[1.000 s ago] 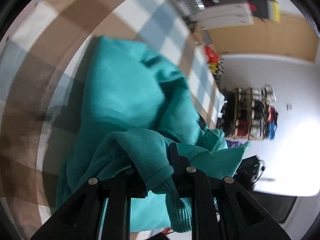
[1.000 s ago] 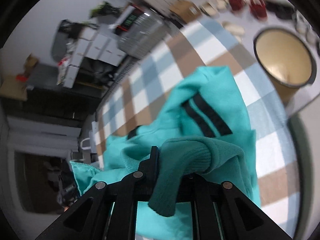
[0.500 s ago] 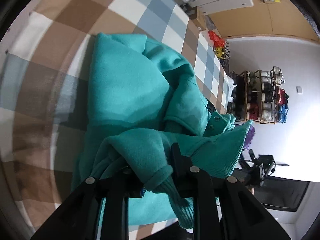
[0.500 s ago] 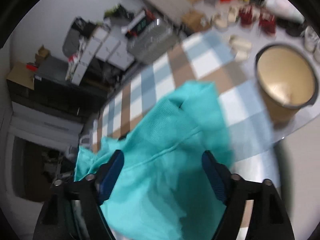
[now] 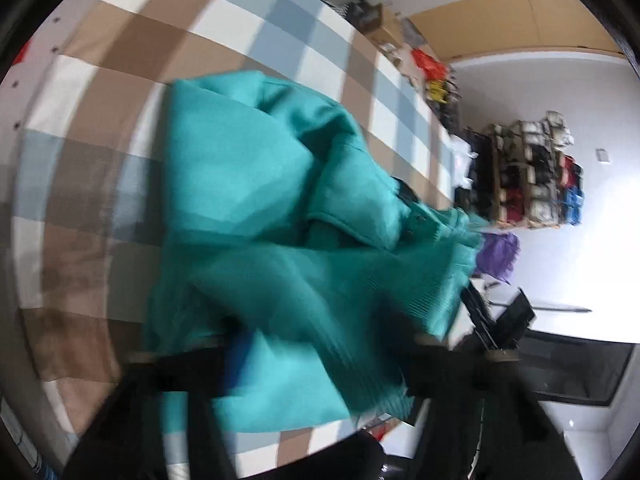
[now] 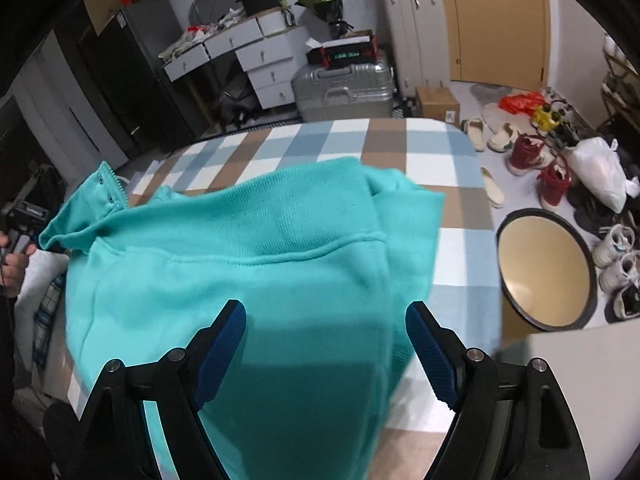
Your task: Fold large clothes
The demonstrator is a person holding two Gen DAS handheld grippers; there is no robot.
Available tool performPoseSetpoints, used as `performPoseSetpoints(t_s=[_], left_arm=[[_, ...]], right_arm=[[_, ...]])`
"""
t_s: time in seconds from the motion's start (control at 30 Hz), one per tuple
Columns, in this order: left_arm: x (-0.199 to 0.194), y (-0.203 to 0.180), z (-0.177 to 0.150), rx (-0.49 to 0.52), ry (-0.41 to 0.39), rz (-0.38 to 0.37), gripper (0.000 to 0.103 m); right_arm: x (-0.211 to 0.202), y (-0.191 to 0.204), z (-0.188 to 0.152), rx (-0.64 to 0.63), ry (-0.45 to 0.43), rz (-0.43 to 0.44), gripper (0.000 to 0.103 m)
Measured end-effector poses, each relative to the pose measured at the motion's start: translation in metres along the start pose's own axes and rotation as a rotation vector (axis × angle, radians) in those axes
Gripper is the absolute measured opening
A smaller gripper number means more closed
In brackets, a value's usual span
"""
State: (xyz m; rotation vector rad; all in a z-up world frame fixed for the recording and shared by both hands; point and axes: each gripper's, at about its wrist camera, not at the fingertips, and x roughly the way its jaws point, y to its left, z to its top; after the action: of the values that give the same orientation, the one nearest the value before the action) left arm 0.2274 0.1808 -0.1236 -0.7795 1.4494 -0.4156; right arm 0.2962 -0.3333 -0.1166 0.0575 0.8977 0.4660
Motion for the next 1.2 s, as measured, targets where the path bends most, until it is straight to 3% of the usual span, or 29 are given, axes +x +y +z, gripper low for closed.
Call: performPoseSetpoints(t_s=[0.1,0.17,0.23,0.33,0.43,0.53,0.6,0.63,0.67,0.77,0.83,0.87,0.93,0.97,1.1,1.2], left_arm=[[0.0,-0.003,-0.002,-0.006,-0.031,0.011,0.084],[-0.003,-0.005,-0.004,0.015,-0.062,0.038,0.084],[-0.009,-0.008,-0.008,0.044,-0.093,0.067,0.084],[-0.017,-0.005,-0.008,0.061,-0.16,0.115,0.084],[-0.01,0.006,-0.002,0.056,-0.185,0.239,0.084],[0.006,0.017,0.005,0.058,-0.143,0.253,0.084],[0.015,0.025,0.007,0.033,-0.136,0.238,0.084],[0.021,0.03,0.008,0.026,-0.135,0.224,0.084],[0.028,0.031,0.009,0.037,-0.12,0.216,0.084],[0.035,0.02,0.003,0.112,-0.14,0.254,0.084],[0.035,0.011,-0.003,0.175,-0.156,0.26,0.084],[0.032,0.006,-0.006,0.208,-0.172,0.258,0.081],[0.029,-0.001,-0.012,0.261,-0.195,0.282,0.044],[0.03,-0.007,-0.016,0.301,-0.199,0.338,0.017],[0.028,-0.022,-0.029,0.393,-0.264,0.437,0.011],[0.017,-0.035,-0.033,0.423,-0.348,0.427,0.009]], right_arm=[[0.006,-0.001,0.004,0.034,-0.015,0.023,0.082],[0.007,-0.003,0.005,0.054,-0.021,0.021,0.075],[0.008,-0.007,0.006,0.076,-0.007,0.015,0.047],[0.002,-0.021,0.003,0.135,-0.024,0.034,0.026],[-0.009,-0.029,-0.003,0.187,-0.071,0.086,0.021],[-0.013,-0.026,-0.006,0.18,-0.088,0.111,0.023],[-0.011,-0.025,-0.005,0.191,-0.087,0.13,0.032],[-0.008,-0.026,-0.004,0.207,-0.079,0.144,0.046],[-0.004,-0.026,-0.004,0.222,-0.075,0.169,0.049],[0.009,-0.019,-0.002,0.191,-0.035,0.109,0.047],[0.017,-0.013,-0.001,0.158,0.014,0.061,0.027],[0.017,-0.012,-0.002,0.149,0.026,0.065,0.023],[0.008,-0.006,-0.001,0.104,-0.008,0.042,0.017],[-0.001,0.0,-0.001,0.065,-0.039,0.032,0.016],[-0.035,0.021,0.0,-0.049,-0.14,-0.039,0.014],[-0.056,0.032,0.006,-0.067,-0.204,-0.073,0.014]])
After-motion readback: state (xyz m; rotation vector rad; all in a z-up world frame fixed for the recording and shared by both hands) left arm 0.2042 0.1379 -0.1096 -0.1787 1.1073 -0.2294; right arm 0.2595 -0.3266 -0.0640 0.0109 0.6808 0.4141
